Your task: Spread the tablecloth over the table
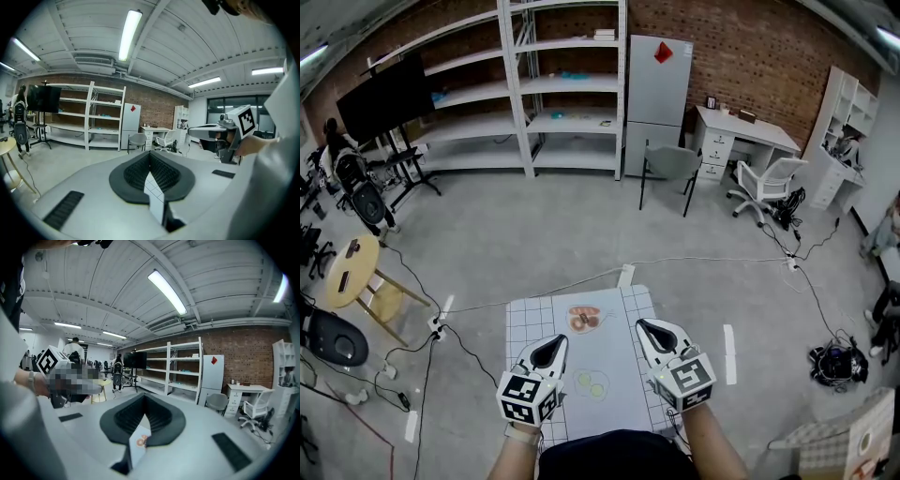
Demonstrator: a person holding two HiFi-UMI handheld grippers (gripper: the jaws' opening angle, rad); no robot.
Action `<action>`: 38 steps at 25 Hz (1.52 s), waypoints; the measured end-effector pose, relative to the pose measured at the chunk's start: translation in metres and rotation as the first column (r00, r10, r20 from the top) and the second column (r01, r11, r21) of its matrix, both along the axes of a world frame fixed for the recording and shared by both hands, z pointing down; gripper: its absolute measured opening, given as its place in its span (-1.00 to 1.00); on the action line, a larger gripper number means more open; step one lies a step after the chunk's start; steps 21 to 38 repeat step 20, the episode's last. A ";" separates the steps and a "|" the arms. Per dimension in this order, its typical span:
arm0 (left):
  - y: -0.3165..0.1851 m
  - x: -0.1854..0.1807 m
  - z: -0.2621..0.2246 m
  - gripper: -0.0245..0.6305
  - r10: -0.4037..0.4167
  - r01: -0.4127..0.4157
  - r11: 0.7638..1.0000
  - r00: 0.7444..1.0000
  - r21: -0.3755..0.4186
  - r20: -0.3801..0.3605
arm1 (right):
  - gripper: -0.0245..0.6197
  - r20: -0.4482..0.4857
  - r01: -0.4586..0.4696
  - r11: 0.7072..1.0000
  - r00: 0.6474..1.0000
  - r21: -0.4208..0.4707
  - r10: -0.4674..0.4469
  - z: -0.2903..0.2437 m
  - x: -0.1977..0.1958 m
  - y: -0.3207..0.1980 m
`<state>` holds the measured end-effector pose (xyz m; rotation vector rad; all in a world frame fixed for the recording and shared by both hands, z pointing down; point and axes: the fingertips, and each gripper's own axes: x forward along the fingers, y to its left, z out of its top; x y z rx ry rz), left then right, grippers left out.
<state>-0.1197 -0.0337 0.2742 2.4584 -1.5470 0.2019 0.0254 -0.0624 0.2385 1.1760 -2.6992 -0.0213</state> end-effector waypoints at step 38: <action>0.006 -0.009 0.002 -0.89 -0.035 0.035 0.999 0.999 -0.006 0.008 | -0.90 -0.009 0.017 1.000 1.000 -0.016 -0.018 0.006 -0.005 0.000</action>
